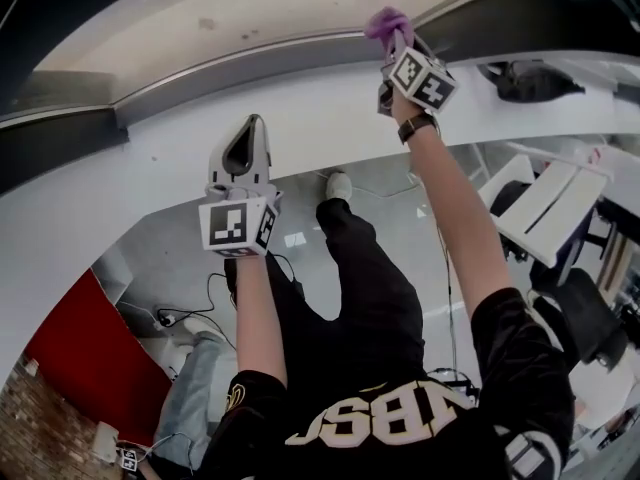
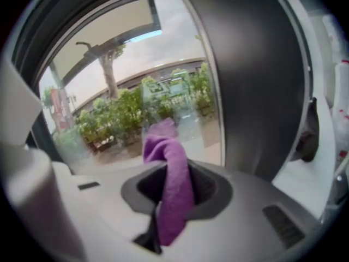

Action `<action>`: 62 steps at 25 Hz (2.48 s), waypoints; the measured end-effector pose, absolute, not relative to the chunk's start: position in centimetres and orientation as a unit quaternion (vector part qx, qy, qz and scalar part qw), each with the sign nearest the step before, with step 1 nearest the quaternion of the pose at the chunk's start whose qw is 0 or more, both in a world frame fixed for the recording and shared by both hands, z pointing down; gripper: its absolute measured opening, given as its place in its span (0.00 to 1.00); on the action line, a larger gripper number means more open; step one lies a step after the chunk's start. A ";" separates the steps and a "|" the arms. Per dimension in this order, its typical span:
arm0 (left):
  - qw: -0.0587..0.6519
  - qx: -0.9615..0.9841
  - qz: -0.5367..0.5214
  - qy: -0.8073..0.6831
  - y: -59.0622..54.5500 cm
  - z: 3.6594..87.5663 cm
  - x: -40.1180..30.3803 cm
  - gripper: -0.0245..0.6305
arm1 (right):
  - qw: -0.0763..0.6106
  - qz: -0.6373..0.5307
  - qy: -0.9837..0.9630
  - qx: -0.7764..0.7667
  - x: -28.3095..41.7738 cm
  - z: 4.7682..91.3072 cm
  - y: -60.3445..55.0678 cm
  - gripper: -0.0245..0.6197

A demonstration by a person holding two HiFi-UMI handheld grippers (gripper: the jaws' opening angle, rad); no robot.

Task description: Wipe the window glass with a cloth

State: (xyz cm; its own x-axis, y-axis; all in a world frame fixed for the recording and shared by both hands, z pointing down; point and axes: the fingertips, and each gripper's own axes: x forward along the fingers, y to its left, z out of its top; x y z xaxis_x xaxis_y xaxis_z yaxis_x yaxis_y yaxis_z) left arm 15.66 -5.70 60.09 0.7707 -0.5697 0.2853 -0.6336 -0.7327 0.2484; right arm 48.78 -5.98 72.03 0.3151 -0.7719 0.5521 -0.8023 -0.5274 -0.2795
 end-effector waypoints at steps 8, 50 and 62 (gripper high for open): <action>0.158 0.923 0.078 -0.343 -5.0 58.8 15.2 0.06 | 0.006 0.349 -0.473 0.809 49.1 72.3 -5.5 0.16; 0.171 0.905 0.032 -0.387 -9.0 61.4 8.9 0.06 | 0.159 0.316 -0.678 0.644 30.6 79.2 -14.7 0.16; 0.185 0.931 0.040 -0.312 -2.9 62.6 21.4 0.06 | 0.029 0.401 -0.459 0.793 51.4 80.0 -3.3 0.16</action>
State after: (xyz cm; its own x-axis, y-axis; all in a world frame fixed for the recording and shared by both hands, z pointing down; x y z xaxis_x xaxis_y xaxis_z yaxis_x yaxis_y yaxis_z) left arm 21.37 -2.91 62.56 0.8025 -0.5658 0.1892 -0.5951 -0.7369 0.3207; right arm 51.44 -3.31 80.03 0.2582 -0.7036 0.6620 -0.7505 -0.5776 -0.3211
